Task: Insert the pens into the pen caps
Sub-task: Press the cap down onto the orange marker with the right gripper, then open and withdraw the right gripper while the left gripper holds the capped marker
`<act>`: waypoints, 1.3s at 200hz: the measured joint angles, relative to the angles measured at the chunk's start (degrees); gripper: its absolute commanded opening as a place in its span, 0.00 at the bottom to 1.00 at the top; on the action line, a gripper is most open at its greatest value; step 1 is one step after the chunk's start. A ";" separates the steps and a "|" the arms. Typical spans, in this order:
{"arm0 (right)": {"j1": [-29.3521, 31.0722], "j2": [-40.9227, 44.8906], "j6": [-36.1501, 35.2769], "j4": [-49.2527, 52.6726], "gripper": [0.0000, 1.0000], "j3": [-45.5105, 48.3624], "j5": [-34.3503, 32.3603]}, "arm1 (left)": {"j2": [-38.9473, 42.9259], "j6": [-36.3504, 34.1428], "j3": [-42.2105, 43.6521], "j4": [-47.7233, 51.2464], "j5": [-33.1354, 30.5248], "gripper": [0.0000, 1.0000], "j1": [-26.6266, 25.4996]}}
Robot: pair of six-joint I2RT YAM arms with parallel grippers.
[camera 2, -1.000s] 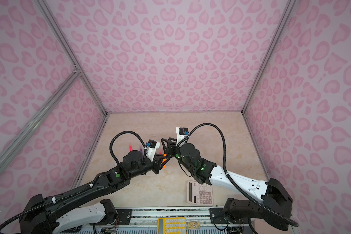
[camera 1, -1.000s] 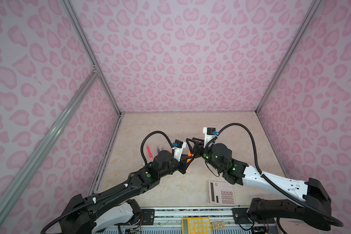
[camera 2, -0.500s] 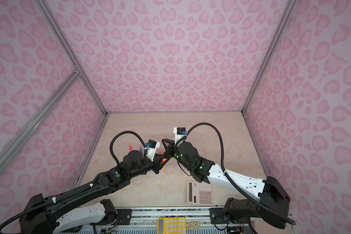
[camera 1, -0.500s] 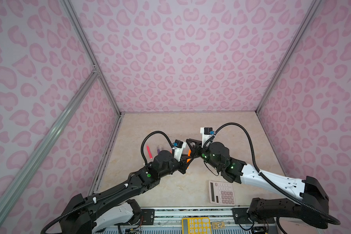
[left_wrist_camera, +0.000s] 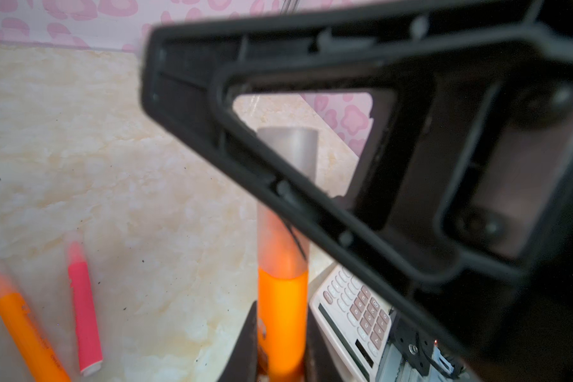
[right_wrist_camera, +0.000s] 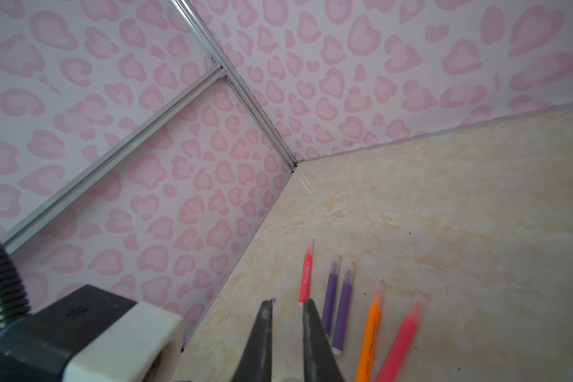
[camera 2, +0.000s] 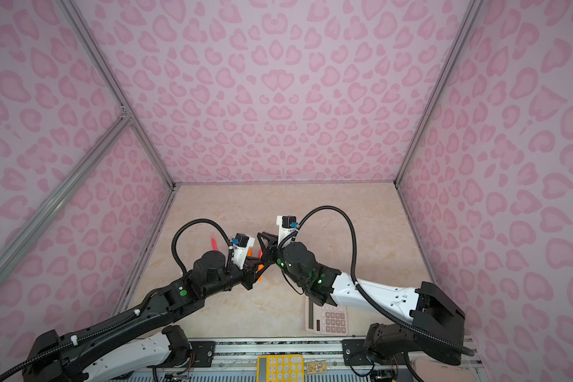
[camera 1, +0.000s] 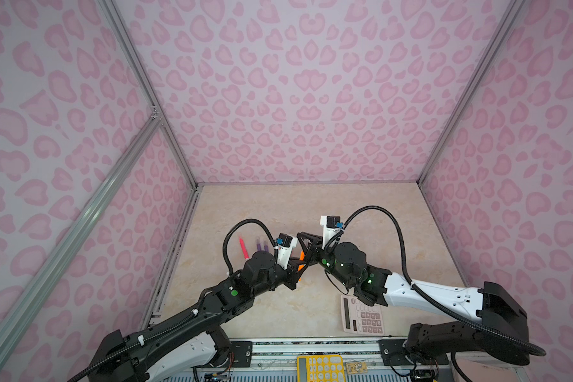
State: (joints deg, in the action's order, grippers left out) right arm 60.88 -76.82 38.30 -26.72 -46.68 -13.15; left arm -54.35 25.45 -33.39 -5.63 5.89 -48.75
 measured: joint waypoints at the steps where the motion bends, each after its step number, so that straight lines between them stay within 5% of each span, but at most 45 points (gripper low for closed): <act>1: 0.09 -0.11 0.02 -0.13 0.00 0.02 -0.20 | 0.00 0.00 0.02 0.07 0.09 0.03 0.11; 66: 2.47 -2.69 1.55 -6.51 0.00 2.60 -3.37 | 2.27 0.07 2.75 0.98 11.89 0.04 7.08; 213: 9.25 -5.73 2.56 -12.44 0.00 3.67 -12.98 | 7.96 -0.13 3.78 8.46 16.72 0.04 9.79; 239: 9.22 -4.04 1.31 -11.08 0.35 3.80 -14.10 | 6.32 -0.59 2.23 8.48 17.03 0.04 9.79; 260: 8.98 -0.74 -0.70 -4.37 0.59 3.26 -11.56 | 3.58 4.28 -0.07 5.38 1.14 0.04 12.00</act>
State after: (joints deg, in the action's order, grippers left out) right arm 69.87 -77.56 37.60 -31.09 -43.42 -24.71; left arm -50.76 29.74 -33.45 -0.25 7.03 -36.75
